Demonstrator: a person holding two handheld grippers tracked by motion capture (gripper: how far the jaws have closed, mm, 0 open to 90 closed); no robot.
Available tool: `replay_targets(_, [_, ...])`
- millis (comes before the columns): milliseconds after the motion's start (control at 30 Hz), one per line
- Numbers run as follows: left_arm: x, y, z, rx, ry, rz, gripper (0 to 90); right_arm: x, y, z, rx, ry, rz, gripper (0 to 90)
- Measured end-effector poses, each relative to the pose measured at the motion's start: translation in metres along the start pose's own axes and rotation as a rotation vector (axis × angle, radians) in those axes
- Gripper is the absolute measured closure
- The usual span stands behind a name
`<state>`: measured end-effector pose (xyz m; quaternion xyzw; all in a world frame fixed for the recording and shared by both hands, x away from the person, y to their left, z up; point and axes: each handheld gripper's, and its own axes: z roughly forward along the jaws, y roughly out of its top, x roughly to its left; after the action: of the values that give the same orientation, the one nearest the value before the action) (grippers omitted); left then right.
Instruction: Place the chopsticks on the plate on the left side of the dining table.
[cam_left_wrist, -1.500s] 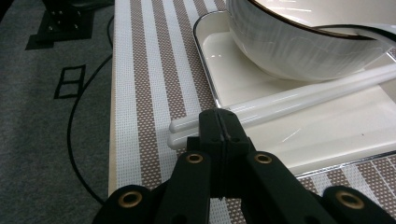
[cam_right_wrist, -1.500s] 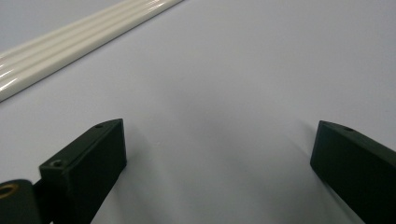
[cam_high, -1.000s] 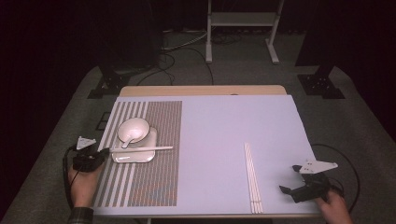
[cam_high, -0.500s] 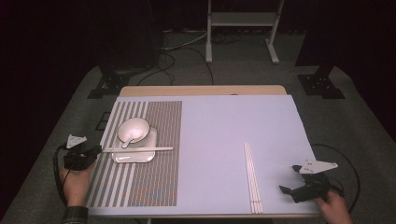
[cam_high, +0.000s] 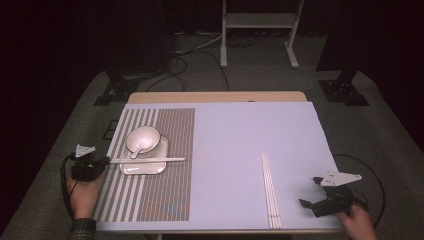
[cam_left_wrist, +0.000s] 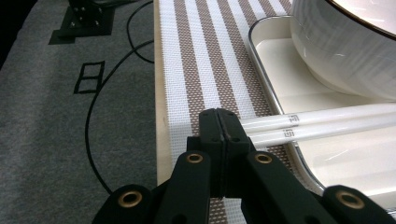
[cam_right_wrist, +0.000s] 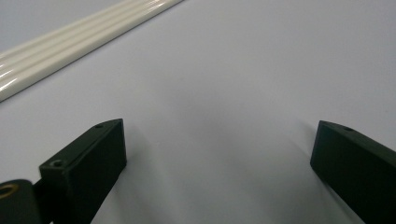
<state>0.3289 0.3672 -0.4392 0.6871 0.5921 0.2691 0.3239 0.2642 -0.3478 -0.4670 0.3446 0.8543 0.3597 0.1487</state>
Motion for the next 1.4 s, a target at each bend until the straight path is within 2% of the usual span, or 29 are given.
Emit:
replay_targets(167, [-0.002,0.0,0.001,0.002,0.0,0.008,89.6,0.0,0.0,0.0,0.0,0.0,0.0,2.2])
replay_targets(433, [0.004,-0.002,-0.004,-0.006,0.011,-0.009,89.6,0.0,0.0,0.0,0.0,0.0,0.0,2.2])
replay_targets(667, [0.002,-0.006,-0.014,-0.01,-0.007,-0.012,87.1,0.0,0.0,0.0,0.0,0.0,0.0,2.2])
replay_targets(933, [-0.016,-0.014,-0.034,-0.003,-0.042,0.018,74.2,0.0,0.0,0.0,0.0,0.0,0.0,2.2])
replay_targets(1133, [-0.033,-0.02,-0.042,0.018,-0.072,0.047,59.7,0.0,0.0,0.0,0.0,0.001,0.0,2.2])
replay_targets(1400, [-0.062,-0.024,-0.053,0.023,-0.145,0.096,41.3,0.0,0.0,0.0,0.001,0.003,0.002,2.1])
